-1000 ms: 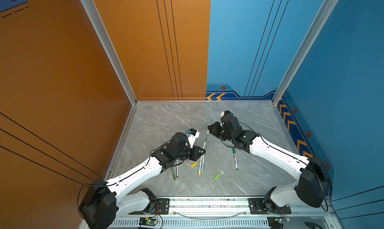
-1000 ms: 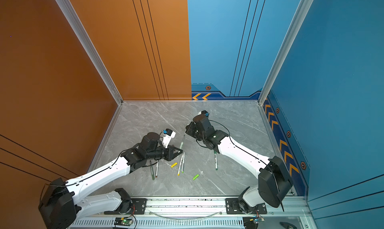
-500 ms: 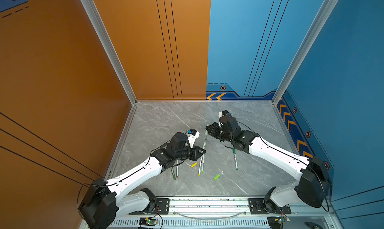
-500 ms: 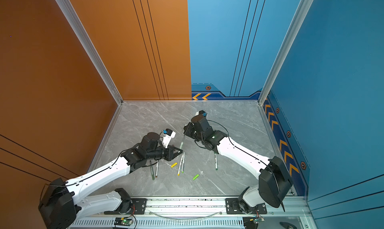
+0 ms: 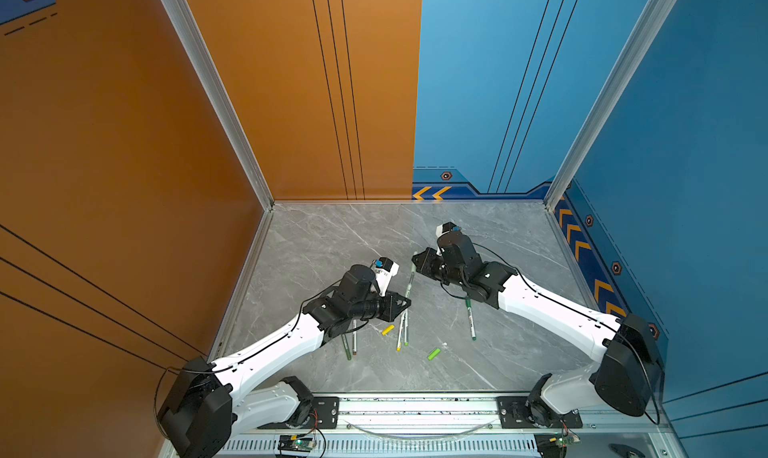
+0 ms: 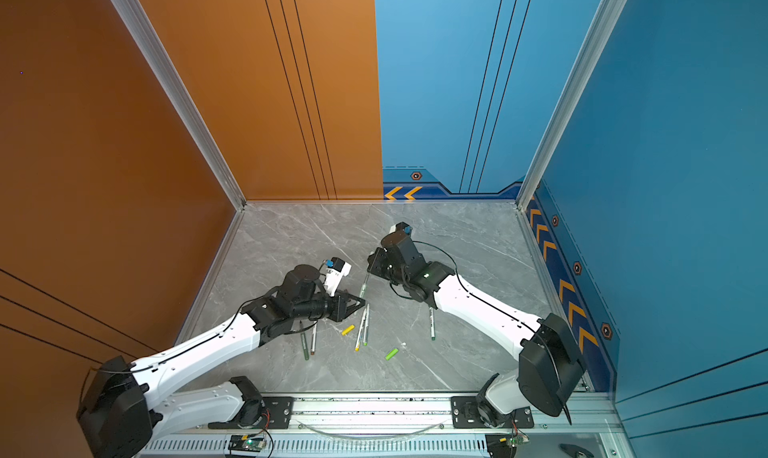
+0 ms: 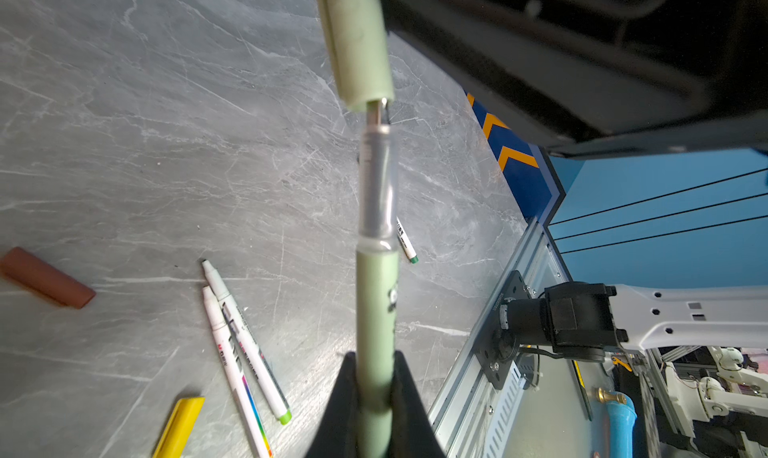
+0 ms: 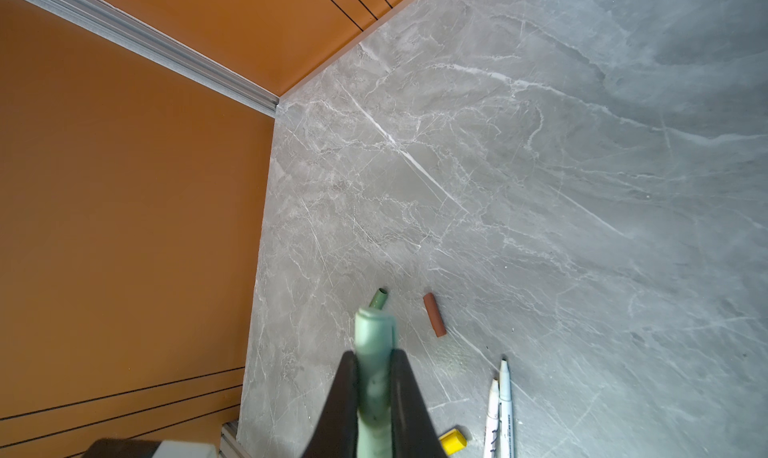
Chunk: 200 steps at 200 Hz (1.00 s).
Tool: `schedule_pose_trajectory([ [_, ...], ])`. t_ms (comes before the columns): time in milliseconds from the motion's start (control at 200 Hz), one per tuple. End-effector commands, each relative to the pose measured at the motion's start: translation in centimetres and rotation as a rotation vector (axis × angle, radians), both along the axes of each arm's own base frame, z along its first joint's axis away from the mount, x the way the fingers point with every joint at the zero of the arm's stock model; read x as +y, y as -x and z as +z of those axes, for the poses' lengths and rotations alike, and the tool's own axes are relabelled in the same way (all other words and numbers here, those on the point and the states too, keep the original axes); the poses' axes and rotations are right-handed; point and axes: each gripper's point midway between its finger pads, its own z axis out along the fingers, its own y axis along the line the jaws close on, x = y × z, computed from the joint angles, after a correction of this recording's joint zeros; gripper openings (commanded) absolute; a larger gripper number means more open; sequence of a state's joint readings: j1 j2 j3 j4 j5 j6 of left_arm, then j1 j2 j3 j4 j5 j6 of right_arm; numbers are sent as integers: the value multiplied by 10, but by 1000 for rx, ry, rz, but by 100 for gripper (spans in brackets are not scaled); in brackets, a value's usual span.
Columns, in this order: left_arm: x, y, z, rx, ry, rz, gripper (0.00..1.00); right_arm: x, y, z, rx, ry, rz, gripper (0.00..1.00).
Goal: Insert the pens into the pen caps
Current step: 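Lower the light green cap onto the pen nib and press down, then take the capped light green pen with the right gripper while the left gripper opens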
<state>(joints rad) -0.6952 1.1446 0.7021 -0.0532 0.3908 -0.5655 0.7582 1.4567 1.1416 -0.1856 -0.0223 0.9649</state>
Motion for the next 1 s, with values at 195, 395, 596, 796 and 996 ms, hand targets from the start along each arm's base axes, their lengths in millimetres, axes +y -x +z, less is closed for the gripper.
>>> schedule_pose_trajectory([
  [195, 3, -8, 23, -85, 18, 44, 0, -3, 20, 3, 0, 9, 20, 8],
  [395, 3, -16, 31, -117, 29, 67, 0, 6, 29, -4, 28, 4, 51, 8],
  [596, 3, -30, 52, -211, 54, 114, 0, 18, 43, -26, 87, 17, 97, 8],
  [796, -1, -47, 97, -403, 146, 147, 0, 32, 61, -50, 147, 37, 152, 6],
  [996, -10, -59, 141, -574, 168, 127, 0, 45, 73, -65, 188, 50, 203, 3],
])
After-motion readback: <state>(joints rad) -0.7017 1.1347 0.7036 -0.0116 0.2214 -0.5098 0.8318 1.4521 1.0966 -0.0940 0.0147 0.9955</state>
